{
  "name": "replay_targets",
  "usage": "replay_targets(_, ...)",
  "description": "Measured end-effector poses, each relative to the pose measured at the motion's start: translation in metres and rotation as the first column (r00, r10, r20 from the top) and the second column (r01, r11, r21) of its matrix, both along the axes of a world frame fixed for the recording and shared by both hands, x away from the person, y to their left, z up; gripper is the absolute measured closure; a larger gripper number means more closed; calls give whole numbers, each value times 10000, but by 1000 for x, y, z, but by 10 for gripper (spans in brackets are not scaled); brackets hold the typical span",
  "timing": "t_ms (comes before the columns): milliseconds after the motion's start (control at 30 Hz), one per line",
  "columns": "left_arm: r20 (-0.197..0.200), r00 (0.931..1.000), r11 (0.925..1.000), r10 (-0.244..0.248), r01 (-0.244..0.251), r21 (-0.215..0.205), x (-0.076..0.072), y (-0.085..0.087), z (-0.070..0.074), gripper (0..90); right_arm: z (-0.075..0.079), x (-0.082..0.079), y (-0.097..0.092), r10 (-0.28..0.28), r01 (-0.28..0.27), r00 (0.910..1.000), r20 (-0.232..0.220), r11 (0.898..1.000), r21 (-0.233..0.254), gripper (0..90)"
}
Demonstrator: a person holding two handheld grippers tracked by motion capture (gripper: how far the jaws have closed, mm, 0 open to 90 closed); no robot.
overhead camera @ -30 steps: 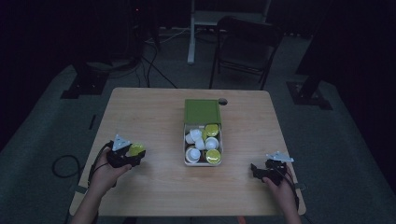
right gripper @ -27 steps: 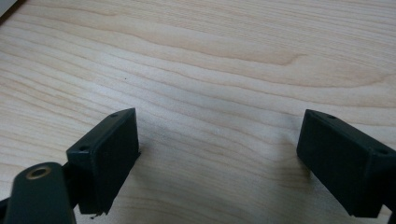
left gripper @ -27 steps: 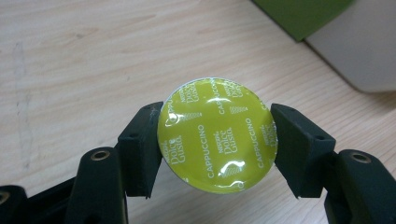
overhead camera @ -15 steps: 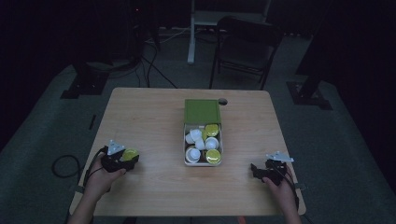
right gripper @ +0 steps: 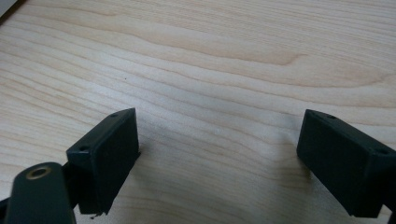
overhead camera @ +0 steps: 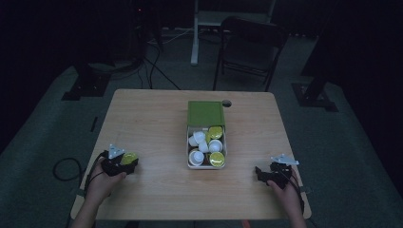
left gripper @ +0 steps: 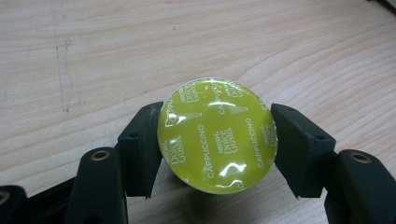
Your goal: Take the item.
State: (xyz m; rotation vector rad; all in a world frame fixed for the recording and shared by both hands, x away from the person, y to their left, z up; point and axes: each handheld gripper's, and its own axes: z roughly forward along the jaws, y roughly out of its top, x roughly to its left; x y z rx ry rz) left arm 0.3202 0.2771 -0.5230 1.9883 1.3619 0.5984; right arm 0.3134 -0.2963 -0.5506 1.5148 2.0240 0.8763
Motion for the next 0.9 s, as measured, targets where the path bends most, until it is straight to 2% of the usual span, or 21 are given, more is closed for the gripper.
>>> replay_targets(67, 39, 10000, 10000, 56, -56, 5, 0, 1, 0, 386, 0, 0, 0, 1, -1, 10000, -1, 10000, 0, 123)
replay_targets(133, 84, 9999, 9996, 149, -151, 223, 0, 3, -1, 387, 0, 0, 0, 1, -1, 10000, 0, 10000, -2, 124)
replay_targets(233, 49, 9997, 9996, 248, -249, 159, 0, 5, -2, 387, 0, 0, 0, 1, -1, 10000, 0, 10000, -2, 124)
replay_targets(267, 71, 9990, 9985, 446, -448, 322, 0, 7, -3, 387, 0, 0, 0, 1, -1, 10000, 1, 10000, -2, 123)
replay_targets(433, 123, 9968, 9963, 794, -797, 315, 1, 12, -5, 386, 0, 0, 0, -2, 2, 10000, 1, 10000, 4, 124)
replay_targets(567, 141, 9960, 9960, 886, -888, 122, 2, 13, -6, 386, 0, 0, 0, -3, 3, 10000, 2, 10000, 4, 123)
replay_targets(633, 44, 9956, 9955, 939, -938, -150, 2, 13, -6, 380, 0, 0, 0, -3, 3, 10000, 0, 10000, 3, 123)
replay_targets(733, -299, 9967, 9945, 756, -775, -707, 3, 14, -7, 306, 0, 0, 0, -1, 1, 10000, 1, 10000, -1, 123)
replay_targets(900, -143, 9980, 9944, 609, -620, -861, 1, 13, -3, 212, 0, 0, 0, -3, 3, 10000, 3, 10000, -1, 124)
